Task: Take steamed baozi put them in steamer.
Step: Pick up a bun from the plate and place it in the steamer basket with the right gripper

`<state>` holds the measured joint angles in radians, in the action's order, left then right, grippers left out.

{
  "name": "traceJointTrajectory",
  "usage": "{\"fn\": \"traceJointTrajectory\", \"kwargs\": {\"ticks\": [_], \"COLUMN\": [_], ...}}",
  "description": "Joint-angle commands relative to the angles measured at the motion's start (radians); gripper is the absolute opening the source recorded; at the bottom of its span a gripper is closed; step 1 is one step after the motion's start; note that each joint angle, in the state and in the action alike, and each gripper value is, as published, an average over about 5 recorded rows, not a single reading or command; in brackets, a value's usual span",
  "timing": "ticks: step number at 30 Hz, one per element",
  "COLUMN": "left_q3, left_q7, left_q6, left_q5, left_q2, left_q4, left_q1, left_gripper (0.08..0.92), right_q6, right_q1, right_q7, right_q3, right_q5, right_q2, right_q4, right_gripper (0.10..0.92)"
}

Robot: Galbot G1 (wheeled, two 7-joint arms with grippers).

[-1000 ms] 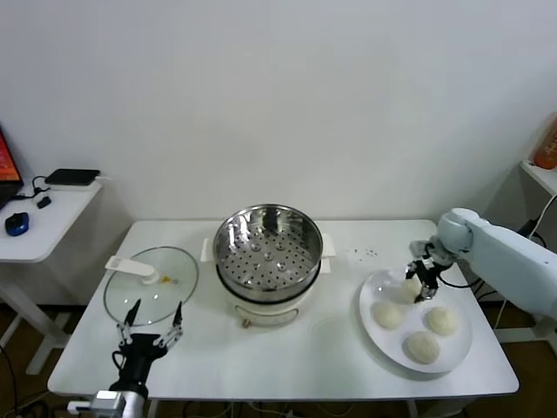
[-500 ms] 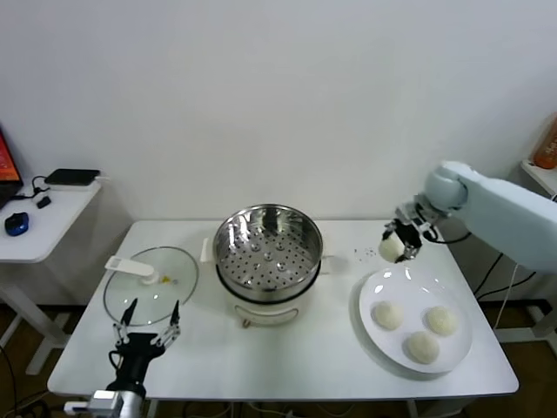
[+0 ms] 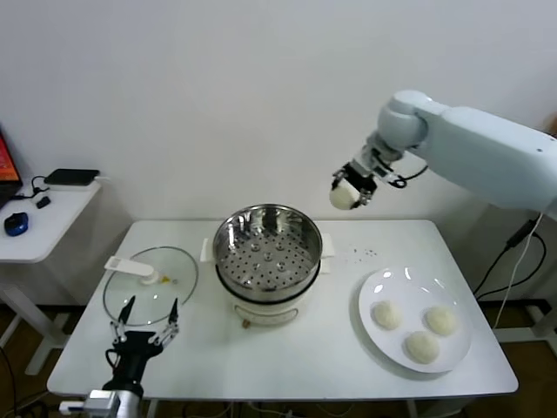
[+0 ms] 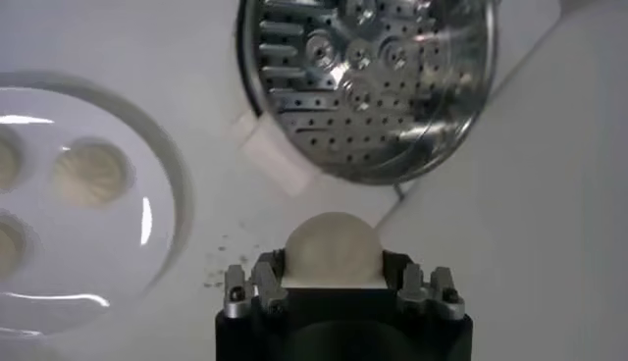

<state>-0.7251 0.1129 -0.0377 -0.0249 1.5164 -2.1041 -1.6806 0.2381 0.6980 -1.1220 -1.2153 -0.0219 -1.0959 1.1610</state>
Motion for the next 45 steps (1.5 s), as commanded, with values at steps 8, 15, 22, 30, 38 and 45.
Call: {"fn": "traceJointTrajectory", "kwargs": {"ticks": [8,15,22,30,38,45], "left_q3": [-0.013,-0.015,-0.015,-0.018,-0.025,-0.028], "left_q7": [-0.002,-0.002,-0.005,-0.007,-0.008,-0.009], "left_q6": [0.009,0.025,0.026,0.02,0.017,0.014], "left_q5": [0.006,0.0,0.002,-0.001,-0.004,-0.005], "left_q2": [0.0,0.004,0.006,0.006,0.005,0.004], "left_q4": [-0.018,-0.049,-0.043,-0.038,-0.035,-0.031], "left_q1": [-0.012,-0.009,-0.01,-0.018,-0.019,-0.024], "left_gripper": [0.823,0.823,0.823,0.823,0.823,0.823], "right_q6": [0.19,0.296,0.334,0.357,0.369,0.396], "right_q1": [-0.126,-0.218,-0.264,-0.301,-0.328,-0.348], "right_q7": [0.028,0.047,0.056,0.063,0.066,0.073], "right_q3": [0.047,0.085,0.106,0.126,0.143,0.186], "right_q5": [0.212,0.344,0.425,0.484,0.518,0.562], "right_q2": [-0.335,-0.39,-0.401,-0.421,-0.437,-0.462], "right_q4": [-0.243,-0.355,-0.392,-0.43,-0.46,-0.522], "right_gripper": [0.653,0.654,0.658,0.662,0.662,0.673]}}
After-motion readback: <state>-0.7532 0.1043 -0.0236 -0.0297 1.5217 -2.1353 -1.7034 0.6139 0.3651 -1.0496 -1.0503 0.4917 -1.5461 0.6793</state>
